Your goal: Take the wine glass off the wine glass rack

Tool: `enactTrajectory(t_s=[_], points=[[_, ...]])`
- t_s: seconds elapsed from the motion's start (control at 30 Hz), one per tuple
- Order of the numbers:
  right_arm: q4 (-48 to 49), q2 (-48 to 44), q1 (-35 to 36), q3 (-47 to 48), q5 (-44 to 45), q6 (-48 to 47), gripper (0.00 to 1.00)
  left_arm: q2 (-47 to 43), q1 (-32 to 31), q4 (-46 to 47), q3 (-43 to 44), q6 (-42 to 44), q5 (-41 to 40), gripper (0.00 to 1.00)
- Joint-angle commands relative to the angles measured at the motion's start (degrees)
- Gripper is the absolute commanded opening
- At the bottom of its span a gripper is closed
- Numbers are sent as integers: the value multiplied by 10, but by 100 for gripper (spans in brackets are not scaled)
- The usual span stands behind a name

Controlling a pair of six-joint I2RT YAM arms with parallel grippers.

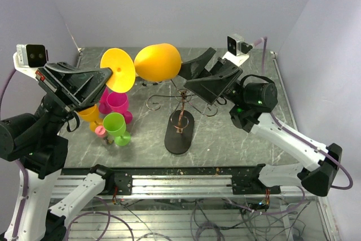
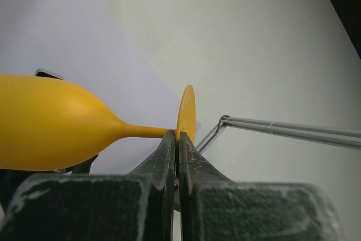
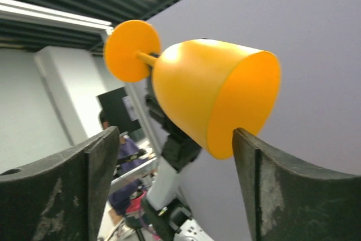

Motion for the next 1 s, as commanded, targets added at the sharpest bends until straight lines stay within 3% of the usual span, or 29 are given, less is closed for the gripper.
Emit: enactTrajectory(t_s=[0.0, 0.1, 0.23, 0.33, 0.37, 0.43, 0.5, 0.57, 0.63, 0.73, 0.87, 0.97], points=[[197, 33, -1, 25, -65, 118, 72, 0, -3, 69, -14, -40, 26, 7], [274, 56, 5, 35, -72, 177, 63, -3, -3, 63, -21, -36, 27, 7], [304, 64, 10, 40, -57, 214, 41, -3, -3, 70, -46, -41, 24, 7], [293, 57, 17, 44, -47, 211, 4, -10, -3, 50, -61, -30, 13, 7], [289, 51, 17, 42, -39, 206, 0, -12, -3, 37, -61, -22, 10, 8], [281, 28, 17, 24, -7, 183, 0, -14, -3, -15, -52, 11, -6, 22], [241, -8, 17, -4, 40, 135, 0, -22, -3, -86, -37, 54, -29, 47], [128, -66, 16, -25, 103, 63, 0, -37, -3, -160, -18, 98, -63, 70], [-87, -127, 17, -17, 217, -68, 0, -53, -3, -221, -6, 144, -101, 83], [-374, -182, 17, 55, 422, -199, 0, -67, -3, -297, 11, 184, -145, 89], [-603, -184, 17, 113, 711, -374, 0, -65, -3, -345, 31, 217, -169, 89], [-790, -168, 16, 125, 908, -424, 0, -57, -3, -361, 44, 233, -176, 90]])
